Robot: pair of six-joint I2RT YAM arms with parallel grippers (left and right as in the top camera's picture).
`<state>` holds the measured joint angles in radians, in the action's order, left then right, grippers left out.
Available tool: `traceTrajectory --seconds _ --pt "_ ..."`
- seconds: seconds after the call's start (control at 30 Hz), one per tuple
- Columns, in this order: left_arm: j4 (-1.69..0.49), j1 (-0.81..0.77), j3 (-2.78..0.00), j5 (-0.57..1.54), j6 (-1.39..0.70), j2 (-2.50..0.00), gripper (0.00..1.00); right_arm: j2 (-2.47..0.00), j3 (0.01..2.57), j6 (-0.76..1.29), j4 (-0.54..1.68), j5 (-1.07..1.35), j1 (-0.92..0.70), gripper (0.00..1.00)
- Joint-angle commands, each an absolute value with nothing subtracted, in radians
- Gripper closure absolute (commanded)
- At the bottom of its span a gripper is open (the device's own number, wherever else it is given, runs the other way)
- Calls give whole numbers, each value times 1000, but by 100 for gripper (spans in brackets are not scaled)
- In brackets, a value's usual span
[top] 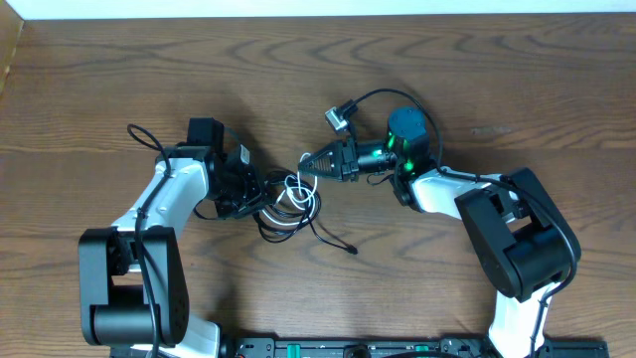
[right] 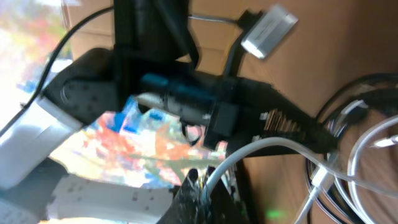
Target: Untangle cables
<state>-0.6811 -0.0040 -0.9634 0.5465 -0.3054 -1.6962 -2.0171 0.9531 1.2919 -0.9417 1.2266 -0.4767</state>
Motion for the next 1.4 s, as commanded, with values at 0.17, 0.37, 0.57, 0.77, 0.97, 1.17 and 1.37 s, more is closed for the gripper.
traceTrajectory --seconds 0.17,0.37,0.57,0.77,0.97,1.17,1.37 --pt "-687 -4 -953 538 -273 -1678 70 -1997 952 976 -558 1059 -473 99" --pt "-686 -4 -953 542 -265 -1678 70 -1997 952 920 -432 1016 -487 99" --pt "-646 -4 -954 646 -229 -1678 70 -1997 952 824 -429 1021 -561 99" --pt "-649 -4 -977 706 -224 -1668 88 -1997 953 814 -454 1023 -577 99" --pt "-645 -4 -1015 831 -218 -1617 89 -1993 953 814 -483 1084 -535 99" --pt "-651 -4 -1015 802 -218 -1594 88 -1993 953 806 -505 1174 -495 52" --pt "-712 -4 -1016 565 -222 -1591 88 -1993 953 806 -480 1174 -422 53"
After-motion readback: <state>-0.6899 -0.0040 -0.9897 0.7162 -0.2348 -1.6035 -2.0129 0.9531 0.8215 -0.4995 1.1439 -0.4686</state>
